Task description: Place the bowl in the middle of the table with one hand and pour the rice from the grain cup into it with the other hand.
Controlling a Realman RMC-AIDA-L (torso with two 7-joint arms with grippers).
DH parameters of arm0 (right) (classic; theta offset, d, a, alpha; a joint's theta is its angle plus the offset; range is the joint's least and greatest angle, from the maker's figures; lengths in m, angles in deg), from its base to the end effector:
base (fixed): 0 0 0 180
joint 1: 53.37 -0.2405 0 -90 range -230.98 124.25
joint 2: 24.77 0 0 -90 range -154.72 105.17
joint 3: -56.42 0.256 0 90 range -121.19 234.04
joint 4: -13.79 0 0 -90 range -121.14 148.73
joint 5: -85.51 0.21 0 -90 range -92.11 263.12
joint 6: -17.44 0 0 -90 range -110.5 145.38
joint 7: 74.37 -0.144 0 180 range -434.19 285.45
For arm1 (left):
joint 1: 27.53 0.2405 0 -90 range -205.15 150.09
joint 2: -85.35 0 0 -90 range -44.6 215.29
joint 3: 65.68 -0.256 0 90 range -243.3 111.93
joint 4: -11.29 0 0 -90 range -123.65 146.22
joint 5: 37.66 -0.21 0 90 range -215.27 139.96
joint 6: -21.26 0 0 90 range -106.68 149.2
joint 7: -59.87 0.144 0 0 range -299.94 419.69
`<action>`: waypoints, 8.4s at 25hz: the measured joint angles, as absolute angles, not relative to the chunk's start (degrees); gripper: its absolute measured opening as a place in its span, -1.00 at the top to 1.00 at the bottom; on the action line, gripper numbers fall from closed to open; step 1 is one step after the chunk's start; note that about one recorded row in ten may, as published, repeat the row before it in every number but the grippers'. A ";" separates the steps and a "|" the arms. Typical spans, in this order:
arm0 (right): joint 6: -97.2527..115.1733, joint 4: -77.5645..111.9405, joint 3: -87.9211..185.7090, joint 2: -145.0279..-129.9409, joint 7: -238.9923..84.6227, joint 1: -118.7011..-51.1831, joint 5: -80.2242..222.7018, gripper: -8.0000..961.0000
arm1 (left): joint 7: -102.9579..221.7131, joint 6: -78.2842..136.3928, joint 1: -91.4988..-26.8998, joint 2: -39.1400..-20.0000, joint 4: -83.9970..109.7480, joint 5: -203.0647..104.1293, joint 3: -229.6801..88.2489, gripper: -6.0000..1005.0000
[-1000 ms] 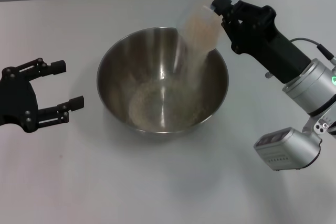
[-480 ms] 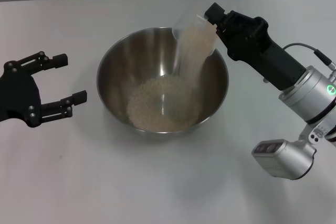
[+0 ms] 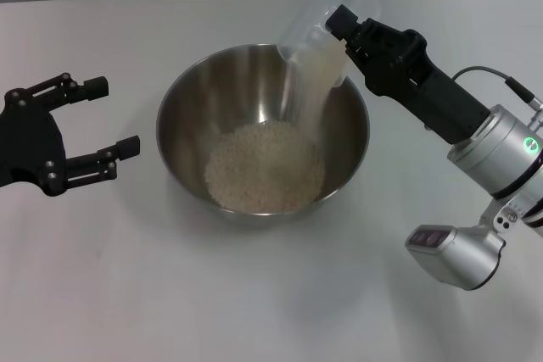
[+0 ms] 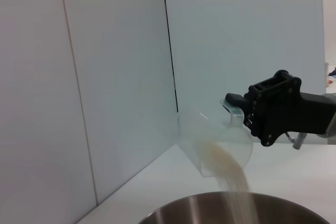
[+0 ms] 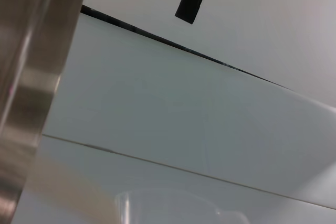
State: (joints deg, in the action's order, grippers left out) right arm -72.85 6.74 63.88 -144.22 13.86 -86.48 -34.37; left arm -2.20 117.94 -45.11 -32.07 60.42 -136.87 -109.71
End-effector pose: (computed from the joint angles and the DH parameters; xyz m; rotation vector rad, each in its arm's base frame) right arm 0.2244 0.3092 -0.0527 -1.2335 -1.4070 -0.0220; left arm -0.2784 0.2903 0.0530 -2.5776 -0.1272 -0.7623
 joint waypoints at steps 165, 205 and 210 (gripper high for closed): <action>-68.77 26.24 62.80 -143.74 -106.03 -70.29 -33.64 -0.48 | -3.09 118.78 -45.13 -32.32 61.99 -137.41 -109.54 -0.41; -80.66 46.58 26.88 -144.46 -124.45 -82.92 -28.58 -0.48 | -3.33 124.41 -39.91 -32.60 61.98 -137.33 -109.08 -0.41; -80.44 46.57 25.54 -144.48 -124.45 -82.69 -27.83 -0.48 | -5.79 124.09 -40.19 -32.60 62.58 -137.37 -109.02 -0.43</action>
State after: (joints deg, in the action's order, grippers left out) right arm -80.44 46.57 25.54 -144.48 -124.45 -82.69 -27.83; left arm -5.79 124.09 -40.19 -32.60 62.58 -137.37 -109.02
